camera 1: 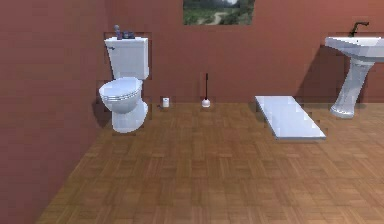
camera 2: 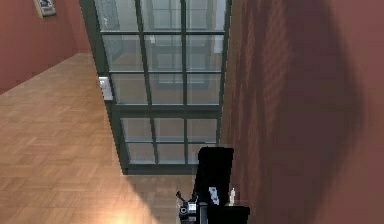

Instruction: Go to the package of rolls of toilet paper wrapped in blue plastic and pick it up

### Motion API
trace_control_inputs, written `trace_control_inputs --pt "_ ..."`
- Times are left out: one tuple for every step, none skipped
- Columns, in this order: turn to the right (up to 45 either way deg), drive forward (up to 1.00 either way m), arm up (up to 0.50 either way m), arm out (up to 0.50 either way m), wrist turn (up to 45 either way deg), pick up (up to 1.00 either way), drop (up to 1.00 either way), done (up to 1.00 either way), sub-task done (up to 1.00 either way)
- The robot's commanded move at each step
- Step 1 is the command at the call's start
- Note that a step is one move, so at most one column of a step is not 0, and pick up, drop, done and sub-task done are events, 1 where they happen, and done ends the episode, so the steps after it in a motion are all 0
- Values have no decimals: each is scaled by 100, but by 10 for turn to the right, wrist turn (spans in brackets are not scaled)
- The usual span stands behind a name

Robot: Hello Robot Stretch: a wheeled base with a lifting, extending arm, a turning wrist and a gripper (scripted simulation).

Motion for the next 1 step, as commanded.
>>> trace_control_inputs --pt "0 0 0 0 0 100 0 0 0"
